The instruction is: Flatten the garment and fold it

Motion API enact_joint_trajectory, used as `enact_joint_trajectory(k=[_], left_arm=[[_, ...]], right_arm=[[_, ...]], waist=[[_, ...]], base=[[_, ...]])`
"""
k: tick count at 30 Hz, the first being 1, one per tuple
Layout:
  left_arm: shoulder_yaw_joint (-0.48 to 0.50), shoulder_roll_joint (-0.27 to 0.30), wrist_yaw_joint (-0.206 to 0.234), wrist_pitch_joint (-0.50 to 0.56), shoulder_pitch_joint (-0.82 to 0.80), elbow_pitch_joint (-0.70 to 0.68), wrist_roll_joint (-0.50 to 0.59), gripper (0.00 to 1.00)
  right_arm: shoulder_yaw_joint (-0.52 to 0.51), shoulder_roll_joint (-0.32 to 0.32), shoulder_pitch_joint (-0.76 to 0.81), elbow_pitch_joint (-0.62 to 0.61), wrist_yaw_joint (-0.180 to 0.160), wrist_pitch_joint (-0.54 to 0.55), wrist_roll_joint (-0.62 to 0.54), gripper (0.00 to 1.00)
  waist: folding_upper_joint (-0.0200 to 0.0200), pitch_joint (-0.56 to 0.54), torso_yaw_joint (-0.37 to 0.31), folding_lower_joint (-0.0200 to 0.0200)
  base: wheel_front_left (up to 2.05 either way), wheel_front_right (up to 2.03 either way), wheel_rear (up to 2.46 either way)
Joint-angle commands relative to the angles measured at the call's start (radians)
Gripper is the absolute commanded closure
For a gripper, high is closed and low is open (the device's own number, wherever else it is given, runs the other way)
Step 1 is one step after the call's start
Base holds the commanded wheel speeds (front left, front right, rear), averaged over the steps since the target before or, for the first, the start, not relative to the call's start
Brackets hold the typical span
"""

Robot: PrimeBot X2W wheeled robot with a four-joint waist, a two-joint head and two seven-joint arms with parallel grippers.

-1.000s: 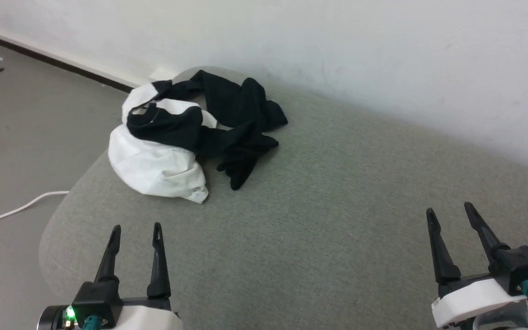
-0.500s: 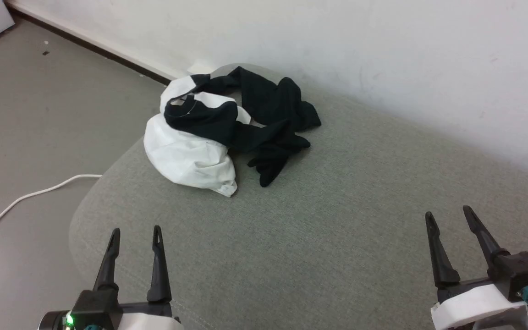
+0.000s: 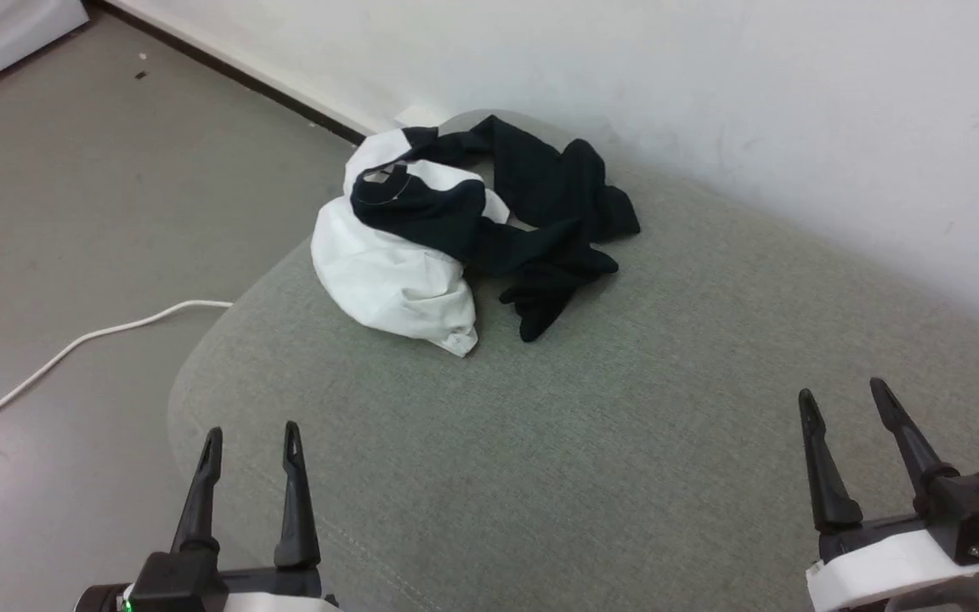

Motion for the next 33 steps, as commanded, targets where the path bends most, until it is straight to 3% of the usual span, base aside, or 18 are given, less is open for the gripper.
enact_joint_trajectory(k=[1, 12, 17, 22, 25, 30, 33], left_arm=[[-0.003, -0.004, 0.007, -0.012, 0.017, -0.008, -0.011, 0.0], [0.004, -0.004, -0.007, -0.012, 0.011, -0.005, -0.018, 0.0], [-0.049, 0.001, -0.078, 0.001, -0.064, -0.066, -0.083, 0.0], [-0.063, 0.057, -0.162, 0.194, -0.298, -0.134, -0.134, 0.0], [-0.038, 0.096, -0.188, 0.316, -0.484, -0.132, -0.181, 0.0], [-0.012, 0.192, -0.225, 0.502, -0.763, 0.001, -0.273, 0.0], [-0.008, 0.244, -0.233, 0.573, -0.852, 0.088, -0.301, 0.0]], right_arm=[[-0.003, 0.003, 0.014, -0.008, -0.001, -0.008, 0.007, 0.0], [-0.003, 0.003, 0.01, -0.019, -0.001, -0.006, 0.002, 0.0], [-0.017, 0.003, 0.007, -0.032, -0.001, 0.003, -0.001, 0.0], [-0.039, 0.003, -0.008, -0.073, -0.001, 0.026, -0.008, 0.0], [-0.048, 0.003, -0.026, -0.111, -0.001, 0.046, -0.022, 0.0], [-0.034, 0.003, -0.061, -0.182, -0.001, 0.094, -0.064, 0.0], [-0.022, 0.003, -0.076, -0.211, -0.001, 0.115, -0.084, 0.0]], waist=[[0.0, 0.003, 0.013, 0.0001], [0.0, 0.019, 0.006, 0.0001], [0.0, 0.032, 0.011, 0.0001], [0.0, 0.064, -0.004, 0.0001], [0.0, 0.096, -0.03, 0.0001], [0.0, 0.176, -0.096, 0.0001], [0.0, 0.214, -0.129, 0.0001]], base=[[0.0, 0.0, 0.0], [0.0, 0.0, 0.0], [0.0, 0.0, 0.0], [0.0, 0.0, 0.0], [0.0, 0.0, 0.0], [0.0, 0.0, 0.0], [0.0, 0.0, 0.0]])
